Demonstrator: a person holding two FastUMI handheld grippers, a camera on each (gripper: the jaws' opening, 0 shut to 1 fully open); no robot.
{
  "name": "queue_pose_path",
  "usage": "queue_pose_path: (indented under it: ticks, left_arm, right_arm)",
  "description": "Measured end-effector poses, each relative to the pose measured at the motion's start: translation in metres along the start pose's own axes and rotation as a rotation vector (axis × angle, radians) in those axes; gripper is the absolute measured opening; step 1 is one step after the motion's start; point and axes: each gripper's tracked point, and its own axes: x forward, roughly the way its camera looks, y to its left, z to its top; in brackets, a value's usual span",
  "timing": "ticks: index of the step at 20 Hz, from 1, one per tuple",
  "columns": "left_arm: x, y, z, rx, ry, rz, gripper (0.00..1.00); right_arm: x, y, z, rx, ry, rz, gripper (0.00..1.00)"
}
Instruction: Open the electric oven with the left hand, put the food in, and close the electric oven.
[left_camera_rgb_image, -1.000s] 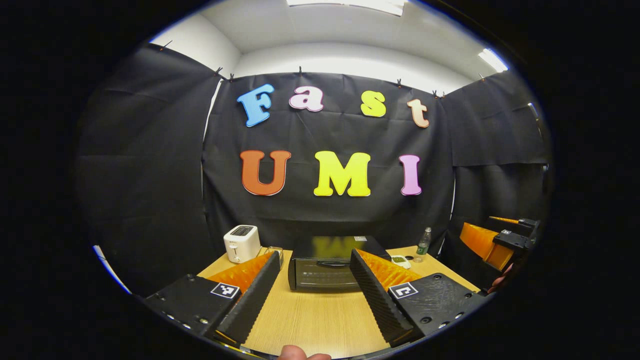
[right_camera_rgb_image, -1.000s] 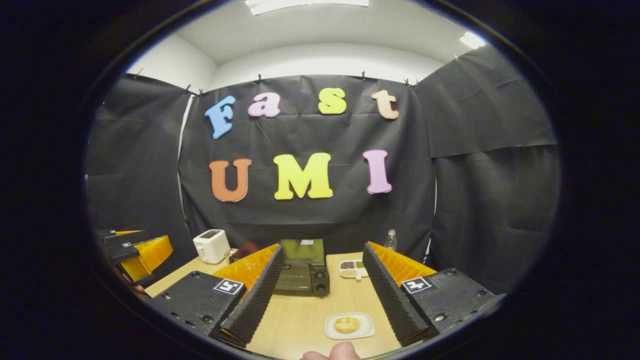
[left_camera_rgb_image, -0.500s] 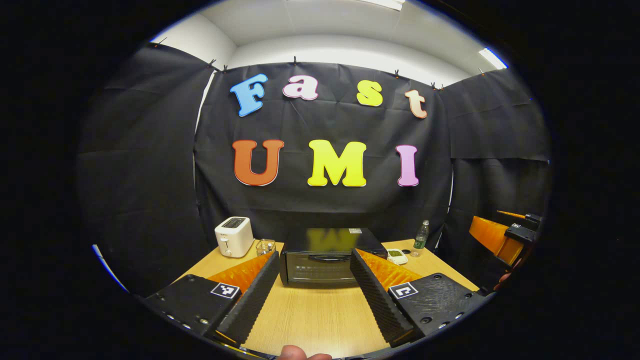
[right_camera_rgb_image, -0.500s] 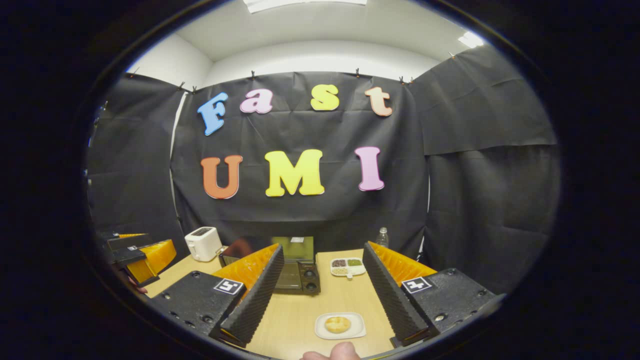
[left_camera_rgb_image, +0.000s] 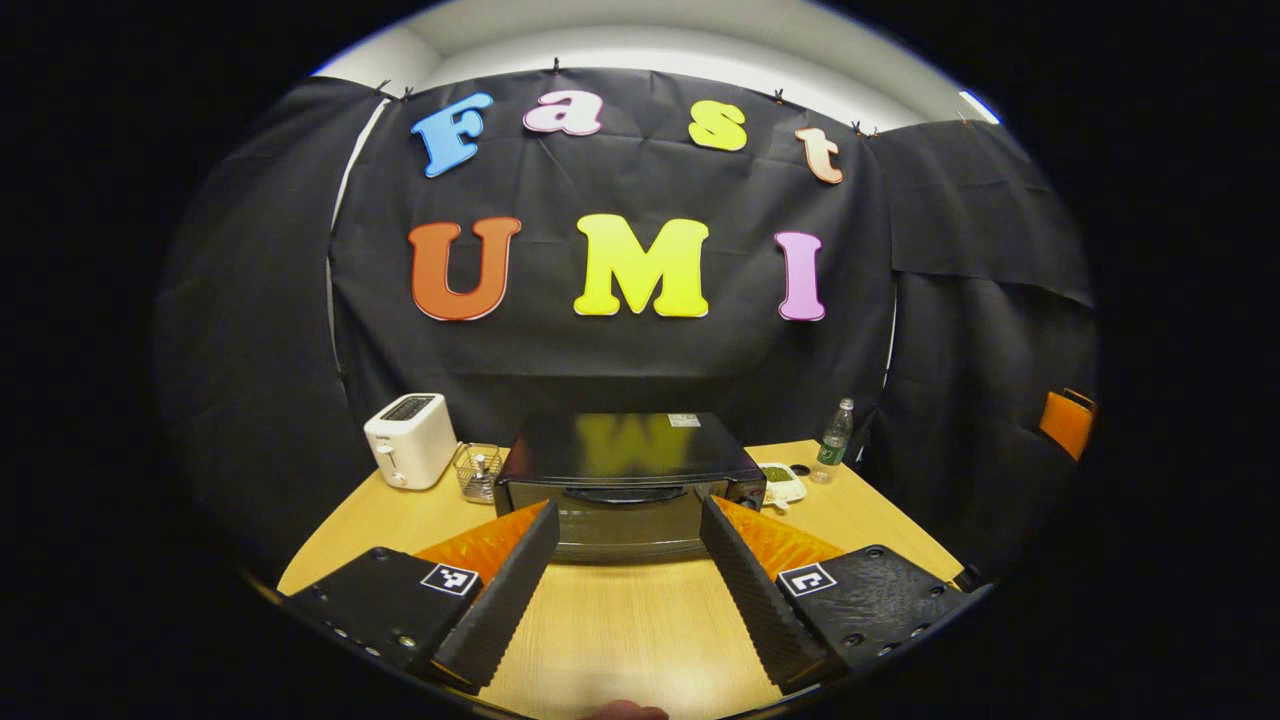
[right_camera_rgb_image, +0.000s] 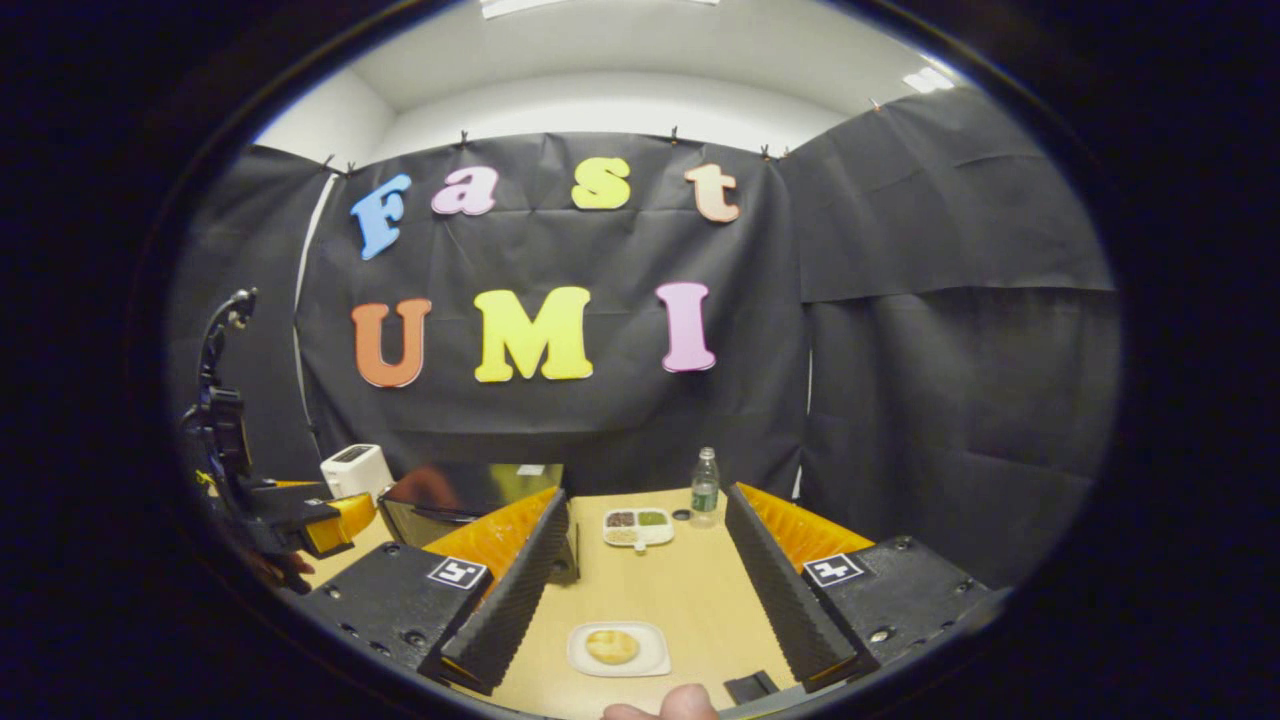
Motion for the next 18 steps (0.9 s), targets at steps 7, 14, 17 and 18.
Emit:
queue_pose_path:
  ticks: [7, 14, 17, 18]
  left_arm:
    - [0.096, -0.010, -0.023, 0.000, 0.116, -0.017, 0.93]
    - [0.150, 0.014, -0.044, 0.013, 0.171, 0.043, 0.94]
    - [0.162, 0.016, -0.053, 0.014, 0.190, 0.047, 0.94]
    - [0.164, 0.016, -0.058, 0.016, 0.202, 0.047, 1.00]
  right_arm:
    - [0.013, -0.054, -0.024, 0.018, 0.066, -0.112, 0.96]
    - [0.032, -0.068, -0.030, 0.006, 0.100, -0.144, 0.97]
    - [0.040, -0.064, -0.033, -0.001, 0.108, -0.136, 0.97]
    - [0.041, -0.063, -0.034, -0.004, 0.111, -0.133, 0.97]
